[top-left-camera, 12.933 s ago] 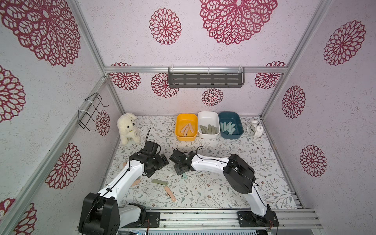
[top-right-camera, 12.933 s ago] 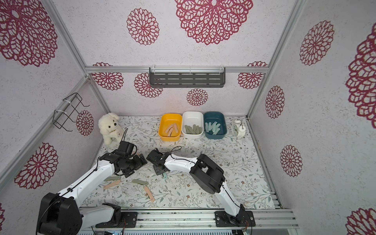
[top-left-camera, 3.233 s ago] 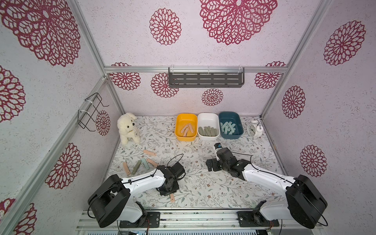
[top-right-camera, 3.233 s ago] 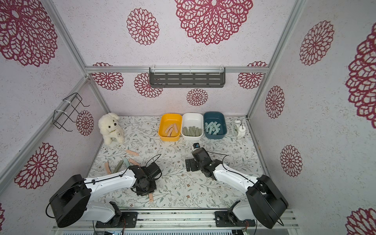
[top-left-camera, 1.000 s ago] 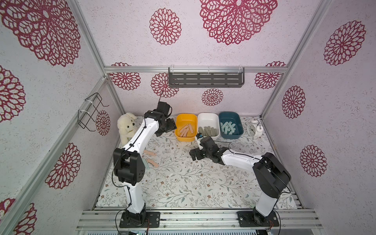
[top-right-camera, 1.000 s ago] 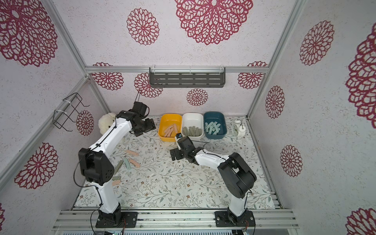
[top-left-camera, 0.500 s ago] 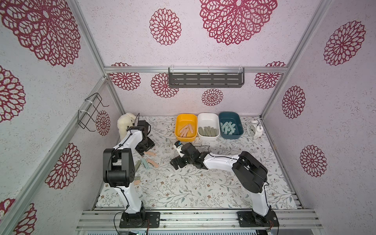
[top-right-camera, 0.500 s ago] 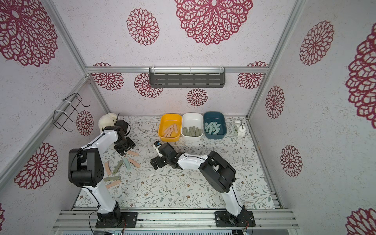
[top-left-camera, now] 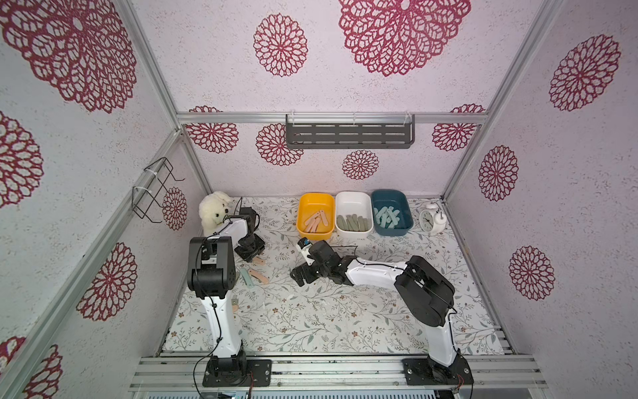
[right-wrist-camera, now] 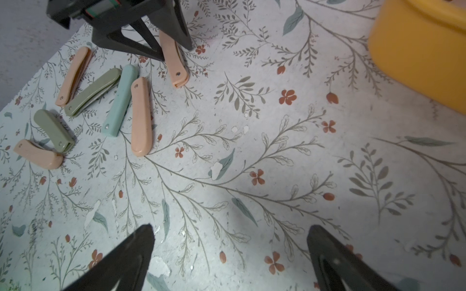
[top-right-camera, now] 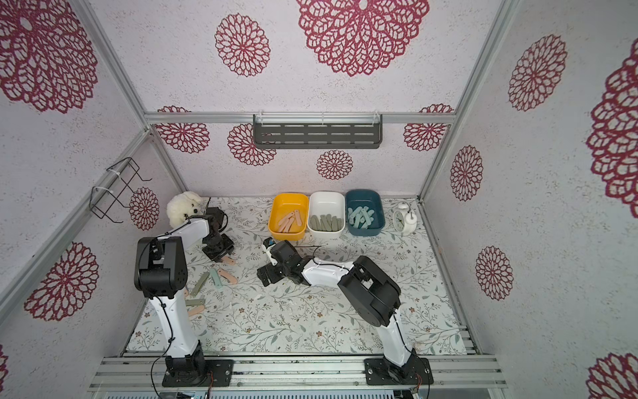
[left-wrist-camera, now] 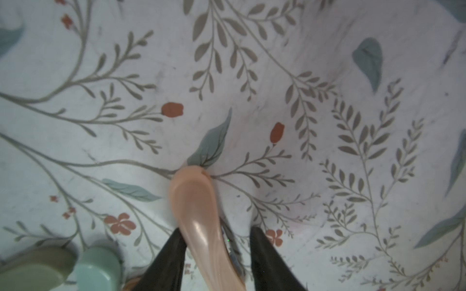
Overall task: Place the fruit knives into the storage box by color
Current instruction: Pick up the fruit knife from the center of the board, then place the fruit knife in the storage box.
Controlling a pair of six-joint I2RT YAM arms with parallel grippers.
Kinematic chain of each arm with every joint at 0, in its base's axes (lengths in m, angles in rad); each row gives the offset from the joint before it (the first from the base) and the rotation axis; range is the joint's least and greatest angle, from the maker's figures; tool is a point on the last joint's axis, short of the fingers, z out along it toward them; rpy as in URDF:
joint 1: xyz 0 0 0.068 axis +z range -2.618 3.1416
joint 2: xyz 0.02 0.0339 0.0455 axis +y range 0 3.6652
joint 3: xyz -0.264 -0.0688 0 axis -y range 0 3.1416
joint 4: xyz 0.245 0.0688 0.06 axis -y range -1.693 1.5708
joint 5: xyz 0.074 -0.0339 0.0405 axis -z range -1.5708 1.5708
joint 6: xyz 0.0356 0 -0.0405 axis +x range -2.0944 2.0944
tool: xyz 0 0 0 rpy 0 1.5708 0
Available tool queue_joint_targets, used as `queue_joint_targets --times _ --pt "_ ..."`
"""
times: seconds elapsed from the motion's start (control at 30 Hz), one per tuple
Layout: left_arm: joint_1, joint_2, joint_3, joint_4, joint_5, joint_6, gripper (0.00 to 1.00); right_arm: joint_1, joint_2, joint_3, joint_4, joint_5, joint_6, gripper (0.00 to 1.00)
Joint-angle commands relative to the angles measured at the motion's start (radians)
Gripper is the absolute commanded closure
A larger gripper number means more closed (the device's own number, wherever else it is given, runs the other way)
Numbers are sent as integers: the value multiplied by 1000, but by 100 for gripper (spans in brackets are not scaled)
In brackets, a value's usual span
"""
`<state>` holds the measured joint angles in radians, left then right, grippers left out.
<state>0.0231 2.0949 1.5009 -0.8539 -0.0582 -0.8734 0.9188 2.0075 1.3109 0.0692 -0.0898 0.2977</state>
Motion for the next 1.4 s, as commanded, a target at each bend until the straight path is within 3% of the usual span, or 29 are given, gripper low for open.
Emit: queue_joint_targets --times 0.0,0.37,0.67,0.8,1.0,1.17,1.3,1.37 --pt "9 24 0 8 17 7 66 -22 -20 11 -14 -15 -9 1" --pt "-8 -41 -46 29 38 50 83 -58 -43 30 -53 8 -20 1" --pt "-178 -109 89 53 48 94 83 -101 -109 -13 -35 38 0 1" --pt "-267 -56 233 69 52 116 83 -113 -137 -66 -15 38 16 1" --pt "-342 103 550 -21 21 255 84 -163 -213 -176 17 67 28 1" --pt "-364 283 797 -123 22 332 83 -206 -274 -296 100 63 51 1" --pt "-374 444 1028 -215 33 374 82 -219 -262 -306 109 54 51 1" --pt "-379 482 1072 -214 42 378 80 -221 -258 -308 118 51 50 1"
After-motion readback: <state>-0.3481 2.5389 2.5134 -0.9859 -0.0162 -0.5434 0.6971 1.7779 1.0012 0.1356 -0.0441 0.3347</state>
